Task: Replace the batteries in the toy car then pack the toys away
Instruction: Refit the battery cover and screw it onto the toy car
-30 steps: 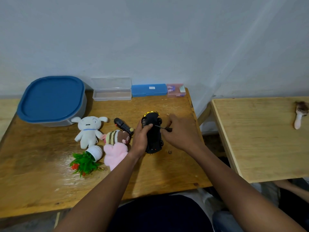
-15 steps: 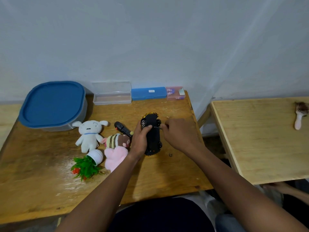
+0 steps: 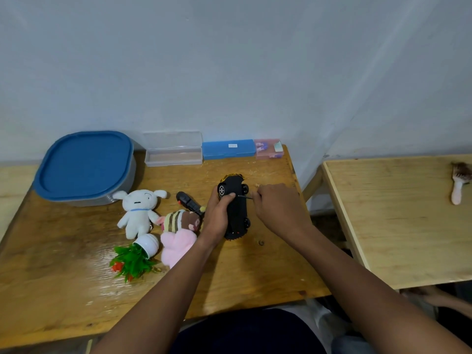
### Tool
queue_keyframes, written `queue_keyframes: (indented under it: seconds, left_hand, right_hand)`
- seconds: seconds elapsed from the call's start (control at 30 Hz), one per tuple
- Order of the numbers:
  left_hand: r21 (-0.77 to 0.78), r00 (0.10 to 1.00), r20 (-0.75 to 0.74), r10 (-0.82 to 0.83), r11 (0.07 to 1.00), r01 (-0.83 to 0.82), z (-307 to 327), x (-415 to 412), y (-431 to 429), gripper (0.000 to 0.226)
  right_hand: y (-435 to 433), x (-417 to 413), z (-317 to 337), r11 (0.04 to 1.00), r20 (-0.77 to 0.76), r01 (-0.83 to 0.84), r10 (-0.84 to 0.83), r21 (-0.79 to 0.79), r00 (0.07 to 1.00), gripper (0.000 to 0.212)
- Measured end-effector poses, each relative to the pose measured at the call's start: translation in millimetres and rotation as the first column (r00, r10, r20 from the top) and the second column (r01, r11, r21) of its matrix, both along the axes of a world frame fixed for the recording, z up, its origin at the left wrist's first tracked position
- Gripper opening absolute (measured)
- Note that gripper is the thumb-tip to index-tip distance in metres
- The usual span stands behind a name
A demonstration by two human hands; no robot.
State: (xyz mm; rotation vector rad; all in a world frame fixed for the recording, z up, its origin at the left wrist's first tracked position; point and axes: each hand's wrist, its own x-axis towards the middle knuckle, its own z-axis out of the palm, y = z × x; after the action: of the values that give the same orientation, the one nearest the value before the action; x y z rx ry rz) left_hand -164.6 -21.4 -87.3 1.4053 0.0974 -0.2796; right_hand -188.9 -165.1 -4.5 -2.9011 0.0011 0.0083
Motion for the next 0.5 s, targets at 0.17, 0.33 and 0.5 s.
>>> queue_keyframes:
  seconds: [0.17,0.33,0.5]
  left_hand:
    - [-0.019,1.0,-0.028,-0.009,1.0,0.009,0.1,0.3,0.5,0.024]
    - [0.011,0.999,-0.049,-0.024,1.0,0.025,3.5,2.7,1.0,0.025]
    - [0.054,0.998,-0.045,-0.048,0.997,0.05,7.5,4.2,-0.2,0.024]
  right_hand:
    - [-4.4,3.0,3.5,0.996,-0.048,-0.015,0.019,0.086,0.999,0.021]
    - [-9.8,1.9,4.2,0.99,-0.035,-0.063,0.068,0.124,0.997,0.017]
    - [-11.7,1.8,1.9,0.997,0.041,-0.064,0.066,-0.043,0.997,0.035]
